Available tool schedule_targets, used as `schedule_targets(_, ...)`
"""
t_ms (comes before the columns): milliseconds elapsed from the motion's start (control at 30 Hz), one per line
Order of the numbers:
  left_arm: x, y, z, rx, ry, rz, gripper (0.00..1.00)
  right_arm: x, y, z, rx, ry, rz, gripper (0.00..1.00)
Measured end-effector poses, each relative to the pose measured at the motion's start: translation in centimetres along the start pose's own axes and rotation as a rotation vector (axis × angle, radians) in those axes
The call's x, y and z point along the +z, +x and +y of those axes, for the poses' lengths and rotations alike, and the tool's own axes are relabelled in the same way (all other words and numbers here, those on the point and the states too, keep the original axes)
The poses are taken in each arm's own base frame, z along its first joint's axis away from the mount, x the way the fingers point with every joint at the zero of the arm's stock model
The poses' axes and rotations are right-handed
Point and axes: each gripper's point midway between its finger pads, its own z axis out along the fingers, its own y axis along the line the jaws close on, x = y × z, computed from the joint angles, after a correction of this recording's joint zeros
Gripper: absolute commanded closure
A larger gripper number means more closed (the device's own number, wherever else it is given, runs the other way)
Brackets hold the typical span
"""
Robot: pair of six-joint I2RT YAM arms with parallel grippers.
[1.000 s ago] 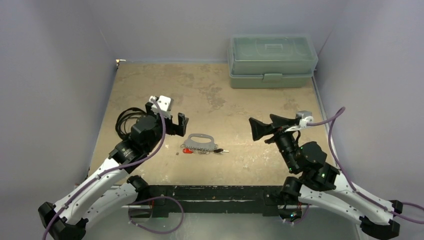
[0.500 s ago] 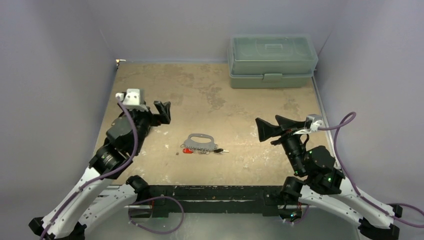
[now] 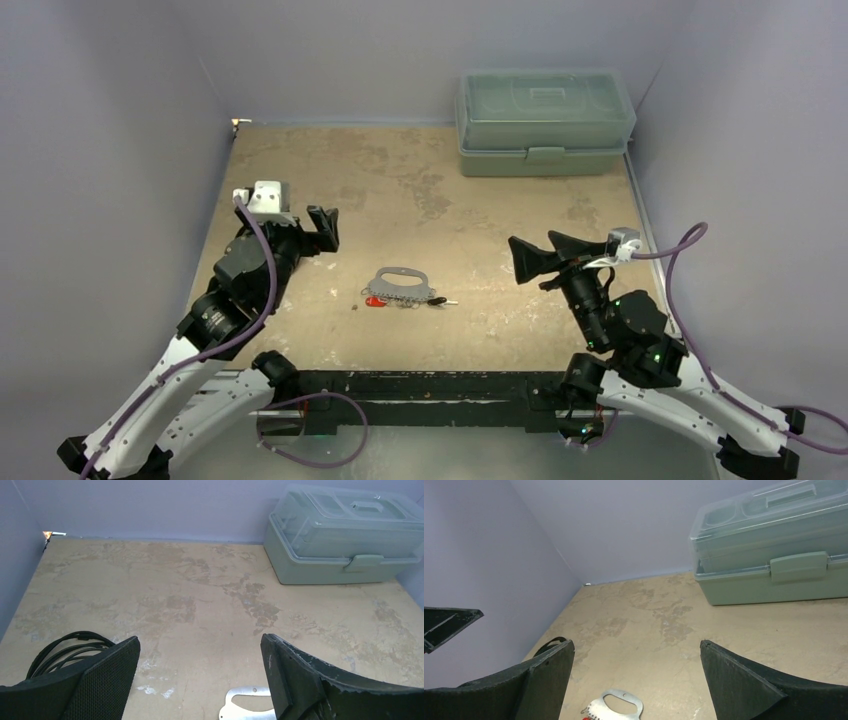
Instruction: Put the keys on the keyring
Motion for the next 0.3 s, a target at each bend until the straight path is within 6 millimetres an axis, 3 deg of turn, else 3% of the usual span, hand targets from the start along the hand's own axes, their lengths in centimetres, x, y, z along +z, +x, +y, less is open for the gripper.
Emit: schedule_targets(300,0.07,0.10,-0.01,0.002,-0.001,0.003,0.11,0.32,0.53,0.83,0.001,-0.024,0.029,0.01)
